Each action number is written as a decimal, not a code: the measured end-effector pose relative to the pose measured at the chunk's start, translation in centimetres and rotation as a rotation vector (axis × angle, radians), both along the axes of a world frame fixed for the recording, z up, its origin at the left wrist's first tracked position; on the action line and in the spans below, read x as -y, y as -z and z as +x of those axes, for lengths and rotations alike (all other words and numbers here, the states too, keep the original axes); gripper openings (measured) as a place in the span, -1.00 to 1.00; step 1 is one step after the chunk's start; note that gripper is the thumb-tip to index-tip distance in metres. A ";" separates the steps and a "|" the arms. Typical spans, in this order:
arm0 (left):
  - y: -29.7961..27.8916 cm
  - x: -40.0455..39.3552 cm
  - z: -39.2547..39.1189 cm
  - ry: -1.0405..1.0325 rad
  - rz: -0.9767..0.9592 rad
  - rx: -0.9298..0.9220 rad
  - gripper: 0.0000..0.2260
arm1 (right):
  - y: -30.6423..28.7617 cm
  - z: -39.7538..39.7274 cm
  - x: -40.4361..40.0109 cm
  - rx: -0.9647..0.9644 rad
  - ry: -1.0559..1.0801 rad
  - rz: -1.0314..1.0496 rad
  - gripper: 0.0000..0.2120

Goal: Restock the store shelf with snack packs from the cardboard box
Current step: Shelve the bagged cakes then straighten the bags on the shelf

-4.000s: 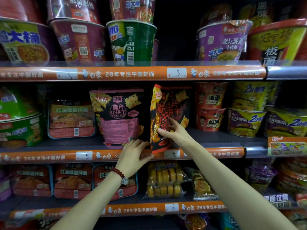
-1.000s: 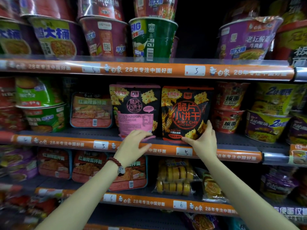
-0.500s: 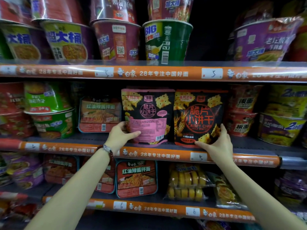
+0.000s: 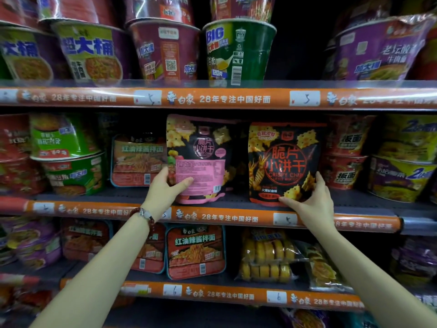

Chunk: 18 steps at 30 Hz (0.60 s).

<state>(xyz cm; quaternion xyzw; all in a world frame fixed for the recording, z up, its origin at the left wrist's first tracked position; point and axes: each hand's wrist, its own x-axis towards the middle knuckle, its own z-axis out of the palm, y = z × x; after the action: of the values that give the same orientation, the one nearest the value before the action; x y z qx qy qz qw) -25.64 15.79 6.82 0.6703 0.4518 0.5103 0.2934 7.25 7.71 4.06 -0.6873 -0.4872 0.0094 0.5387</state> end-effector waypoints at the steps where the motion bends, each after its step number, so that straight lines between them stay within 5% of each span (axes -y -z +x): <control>1: 0.2 0.3 0.1 -0.044 0.018 -0.028 -0.46 | 0.0 0.0 0.0 0.000 -0.001 0.002 0.12; 5: 0.0 2.1 1.6 -0.158 0.142 -0.087 -0.63 | 0.2 0.1 0.1 -0.004 -0.020 0.013 0.11; 10: 1.0 4.0 4.0 -0.388 0.284 -0.104 -0.46 | 0.2 0.0 0.1 -0.003 -0.018 0.011 0.11; 12: 1.1 4.7 5.1 -0.318 0.290 -0.011 -0.59 | 0.2 0.0 0.2 0.001 -0.018 0.009 0.10; 18: 1.7 5.4 7.0 0.048 0.257 0.049 -0.41 | 0.2 0.1 0.0 0.007 -0.021 0.004 0.11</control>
<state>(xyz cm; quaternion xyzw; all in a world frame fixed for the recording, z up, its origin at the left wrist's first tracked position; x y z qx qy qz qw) -18.64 10.34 5.12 0.7005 0.3594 0.5729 0.2281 7.39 7.71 3.84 -0.6810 -0.4964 0.0118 0.5382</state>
